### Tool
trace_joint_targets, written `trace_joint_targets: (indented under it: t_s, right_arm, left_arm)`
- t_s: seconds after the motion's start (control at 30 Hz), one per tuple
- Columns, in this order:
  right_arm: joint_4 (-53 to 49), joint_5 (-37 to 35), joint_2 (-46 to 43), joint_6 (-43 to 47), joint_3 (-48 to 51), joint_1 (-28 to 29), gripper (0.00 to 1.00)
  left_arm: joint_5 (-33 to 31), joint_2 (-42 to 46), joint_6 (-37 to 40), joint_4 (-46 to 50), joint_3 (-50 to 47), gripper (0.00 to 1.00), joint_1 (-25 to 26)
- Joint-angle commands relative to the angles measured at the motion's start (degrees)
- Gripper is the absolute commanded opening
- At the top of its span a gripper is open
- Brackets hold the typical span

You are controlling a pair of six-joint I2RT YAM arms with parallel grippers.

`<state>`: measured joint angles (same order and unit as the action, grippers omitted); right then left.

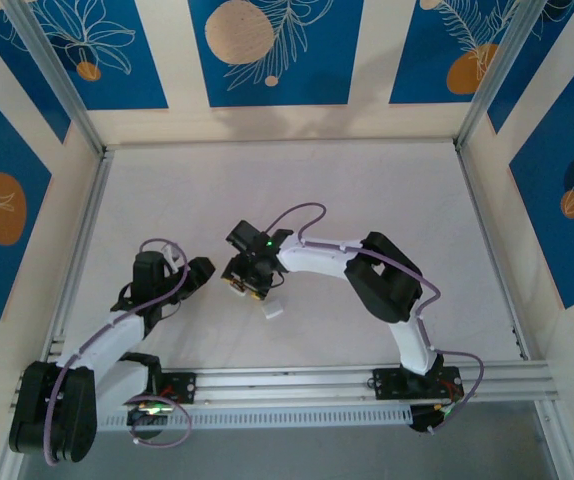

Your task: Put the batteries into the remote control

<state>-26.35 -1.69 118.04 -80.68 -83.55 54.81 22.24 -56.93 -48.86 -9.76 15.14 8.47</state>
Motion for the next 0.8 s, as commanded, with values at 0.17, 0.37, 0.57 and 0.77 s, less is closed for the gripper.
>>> trace_joint_targets:
  t_s: [0.17, 0.37, 0.57, 0.77]
  right_arm:
    - [-0.01, 0.28, 2.19, -0.54, -1.97, -0.68, 0.69]
    - [0.08, 0.46, 2.55, -0.52, -2.25, -0.8, 0.68]
    - [0.21, 0.99, 2.73, -0.43, -1.83, -0.67, 0.64]
    - [-0.31, 0.99, 2.64, -0.08, -1.52, -0.58, 0.61]
  left_arm:
    - [-0.35, 0.41, 1.8, 0.18, -0.63, 0.66, -0.8]
    - [-0.29, 0.37, 1.87, 0.0, -0.72, 0.66, -0.9]
    - [-0.18, 0.35, 1.89, 0.1, -0.72, 0.66, -0.85]
    - [-0.18, 0.41, 1.88, 0.14, -0.72, 0.66, -0.82]
